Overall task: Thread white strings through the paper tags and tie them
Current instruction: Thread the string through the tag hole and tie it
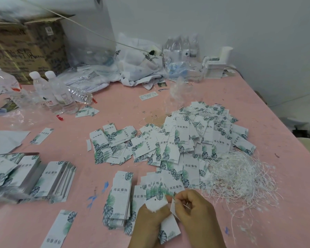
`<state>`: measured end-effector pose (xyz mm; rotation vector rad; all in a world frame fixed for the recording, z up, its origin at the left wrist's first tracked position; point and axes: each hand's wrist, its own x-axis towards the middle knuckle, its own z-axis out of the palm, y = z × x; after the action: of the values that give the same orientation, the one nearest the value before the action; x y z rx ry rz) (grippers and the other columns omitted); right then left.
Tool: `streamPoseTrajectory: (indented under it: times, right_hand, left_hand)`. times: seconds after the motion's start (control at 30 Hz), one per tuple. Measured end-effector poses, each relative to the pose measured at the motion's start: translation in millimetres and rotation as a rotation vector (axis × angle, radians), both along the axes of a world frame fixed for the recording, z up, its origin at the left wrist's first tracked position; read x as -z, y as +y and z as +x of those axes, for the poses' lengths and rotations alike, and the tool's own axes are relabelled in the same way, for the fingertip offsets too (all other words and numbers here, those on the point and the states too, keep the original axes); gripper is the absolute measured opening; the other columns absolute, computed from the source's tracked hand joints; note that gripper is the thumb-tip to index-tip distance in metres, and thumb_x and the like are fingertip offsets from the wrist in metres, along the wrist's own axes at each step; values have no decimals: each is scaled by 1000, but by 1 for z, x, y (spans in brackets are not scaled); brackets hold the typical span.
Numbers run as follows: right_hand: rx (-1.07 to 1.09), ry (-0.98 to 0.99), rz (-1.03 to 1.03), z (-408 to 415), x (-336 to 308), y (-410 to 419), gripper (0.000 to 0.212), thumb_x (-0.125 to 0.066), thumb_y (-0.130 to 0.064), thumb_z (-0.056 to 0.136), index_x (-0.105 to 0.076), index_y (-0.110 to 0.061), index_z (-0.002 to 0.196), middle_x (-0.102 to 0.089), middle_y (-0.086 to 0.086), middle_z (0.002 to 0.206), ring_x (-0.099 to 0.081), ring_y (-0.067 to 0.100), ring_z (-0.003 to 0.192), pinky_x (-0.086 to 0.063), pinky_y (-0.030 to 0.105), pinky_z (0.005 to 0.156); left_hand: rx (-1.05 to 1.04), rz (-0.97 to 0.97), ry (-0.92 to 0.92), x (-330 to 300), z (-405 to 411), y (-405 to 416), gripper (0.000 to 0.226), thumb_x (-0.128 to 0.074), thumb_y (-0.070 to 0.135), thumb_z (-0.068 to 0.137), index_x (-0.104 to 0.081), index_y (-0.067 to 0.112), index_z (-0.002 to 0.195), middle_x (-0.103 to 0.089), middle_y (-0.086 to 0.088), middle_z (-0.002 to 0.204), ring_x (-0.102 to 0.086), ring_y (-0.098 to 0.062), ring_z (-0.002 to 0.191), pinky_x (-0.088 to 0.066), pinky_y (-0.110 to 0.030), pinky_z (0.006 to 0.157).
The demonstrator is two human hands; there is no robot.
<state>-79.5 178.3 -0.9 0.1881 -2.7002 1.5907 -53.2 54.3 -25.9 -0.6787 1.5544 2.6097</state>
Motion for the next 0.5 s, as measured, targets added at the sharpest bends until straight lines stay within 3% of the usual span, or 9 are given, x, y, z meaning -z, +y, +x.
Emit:
streamPoseTrajectory:
  times: [0.13, 0.3, 0.4, 0.47, 0.5]
  right_hand:
    - [4, -46, -62, 1, -5, 0, 32, -76, -1, 77, -66, -29, 67, -71, -7, 71, -65, 2, 63, -50, 11, 59]
    - [-13, -106, -76, 1, -8, 1, 29, -75, -1, 77, -68, -27, 66, -62, -17, 57, -54, 0, 52, -41, 7, 53]
    - [-68, -305, -198, -2, -11, 2, 20, -71, -7, 83, -71, -23, 70, -66, -9, 58, -43, 1, 42, -37, 12, 47]
    - [-70, -482, -347, -8, -12, 7, 13, -66, -7, 87, -72, -15, 80, -66, -1, 58, -43, 6, 39, -34, 17, 40]
    - [-63, -570, -434, -11, -11, 11, 11, -63, -6, 90, -71, -10, 84, -64, 2, 59, -40, 10, 38, -28, 20, 37]
  left_hand:
    - [-46, -77, 25, 4, 0, 1, 46, -91, 23, 37, -79, 5, 77, -74, -23, 79, -73, -28, 69, -57, -30, 57]
    - [-78, -212, 52, 8, 1, -1, 39, -86, 32, 45, -80, 13, 79, -76, -17, 79, -74, -25, 72, -57, -31, 60]
    - [-92, -308, 74, 7, 4, -1, 28, -82, 35, 56, -80, 21, 81, -77, -11, 81, -75, -23, 77, -57, -29, 62]
    - [-136, -334, 52, 7, 2, -1, 11, -81, 23, 71, -80, 25, 81, -78, -7, 82, -75, -20, 78, -56, -26, 62]
    - [-159, -345, 39, 7, 1, -1, 12, -78, 15, 80, -81, 27, 80, -78, -6, 81, -74, -19, 77, -55, -26, 61]
